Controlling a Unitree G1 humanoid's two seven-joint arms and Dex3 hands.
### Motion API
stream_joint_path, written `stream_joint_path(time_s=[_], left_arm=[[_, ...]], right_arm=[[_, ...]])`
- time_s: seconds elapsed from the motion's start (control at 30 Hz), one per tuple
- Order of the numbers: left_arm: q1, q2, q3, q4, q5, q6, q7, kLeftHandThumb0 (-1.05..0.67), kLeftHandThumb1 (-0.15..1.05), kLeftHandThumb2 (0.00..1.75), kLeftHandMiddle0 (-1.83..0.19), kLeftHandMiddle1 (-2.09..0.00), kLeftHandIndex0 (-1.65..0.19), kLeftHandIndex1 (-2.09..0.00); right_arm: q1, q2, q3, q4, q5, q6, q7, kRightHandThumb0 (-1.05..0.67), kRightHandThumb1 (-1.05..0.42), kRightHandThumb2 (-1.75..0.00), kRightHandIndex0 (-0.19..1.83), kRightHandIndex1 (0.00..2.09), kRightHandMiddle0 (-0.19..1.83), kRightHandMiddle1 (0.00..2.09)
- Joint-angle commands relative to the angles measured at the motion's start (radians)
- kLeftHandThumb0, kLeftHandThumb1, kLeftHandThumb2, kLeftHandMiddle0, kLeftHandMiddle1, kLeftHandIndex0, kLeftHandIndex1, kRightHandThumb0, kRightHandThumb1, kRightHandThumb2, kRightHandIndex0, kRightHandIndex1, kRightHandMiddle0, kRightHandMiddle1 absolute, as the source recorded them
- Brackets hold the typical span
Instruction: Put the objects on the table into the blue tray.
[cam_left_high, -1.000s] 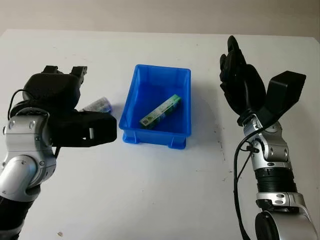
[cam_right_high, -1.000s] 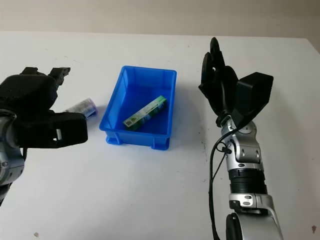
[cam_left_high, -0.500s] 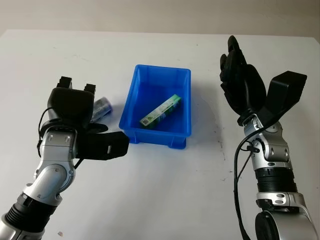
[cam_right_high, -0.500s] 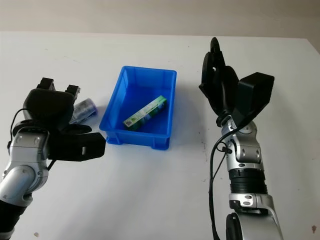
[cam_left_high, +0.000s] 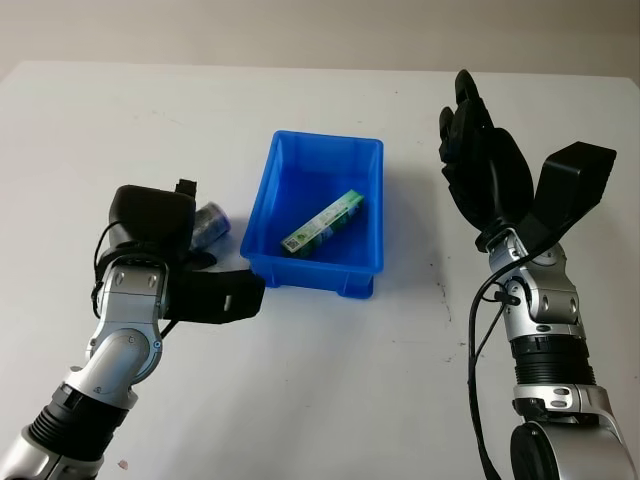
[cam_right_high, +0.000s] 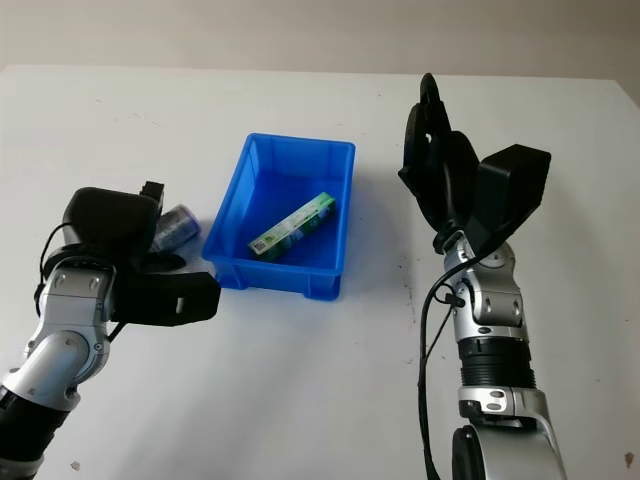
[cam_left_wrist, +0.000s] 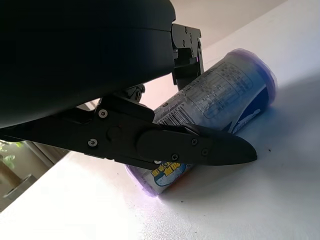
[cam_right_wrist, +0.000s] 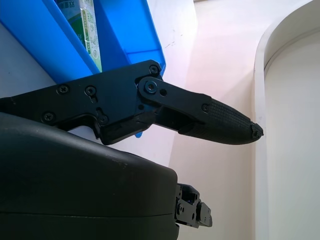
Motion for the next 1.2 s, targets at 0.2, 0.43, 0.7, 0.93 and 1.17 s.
stream_joint_path(time_s=[0.2, 0.43, 0.7, 0.93, 1.17], left_arm=[[0.023, 0.006, 0.03, 0.017, -0.07, -0.027, 0.167, -0.45, 1.05, 0.44, -0.85, -2.09, 0.05, -2.06], [-0.015, 0.034, 0.054, -0.004, -0.068, -0.031, 0.215, -0.46, 1.05, 0.41, -0.59, -2.09, 0.09, -1.89], [-0.14, 0.122, 0.106, -0.011, -0.059, -0.065, 0.175, -0.48, 1.05, 0.42, -0.82, -2.09, -0.08, -2.06], [-0.235, 0.157, 0.151, -0.025, -0.076, -0.086, 0.237, -0.49, 1.05, 0.43, -0.73, -2.09, -0.04, -2.08], [-0.345, 0.131, 0.143, -0.07, -0.105, -0.129, 0.257, -0.51, 1.05, 0.39, -0.86, -2.09, -0.23, -2.05]], right_arm=[[-0.014, -0.009, -0.012, 0.003, 0.003, -0.013, 0.008, -0.77, -1.05, -0.74, -0.19, 0.0, -0.19, 0.0], [-0.016, -0.008, -0.015, 0.003, 0.005, -0.009, 0.009, -0.76, -1.05, -0.74, -0.19, 0.0, -0.19, 0.0], [-0.02, -0.007, -0.016, 0.011, 0.009, -0.01, 0.018, -0.74, -1.05, -0.74, -0.19, 0.0, -0.19, 0.0], [-0.024, -0.007, -0.014, 0.02, 0.005, -0.017, 0.019, -0.74, -1.05, -0.74, -0.19, 0.0, -0.19, 0.0], [-0.032, -0.004, -0.013, 0.024, 0.005, -0.011, 0.012, -0.74, -1.05, -0.73, -0.19, 0.0, -0.19, 0.0]])
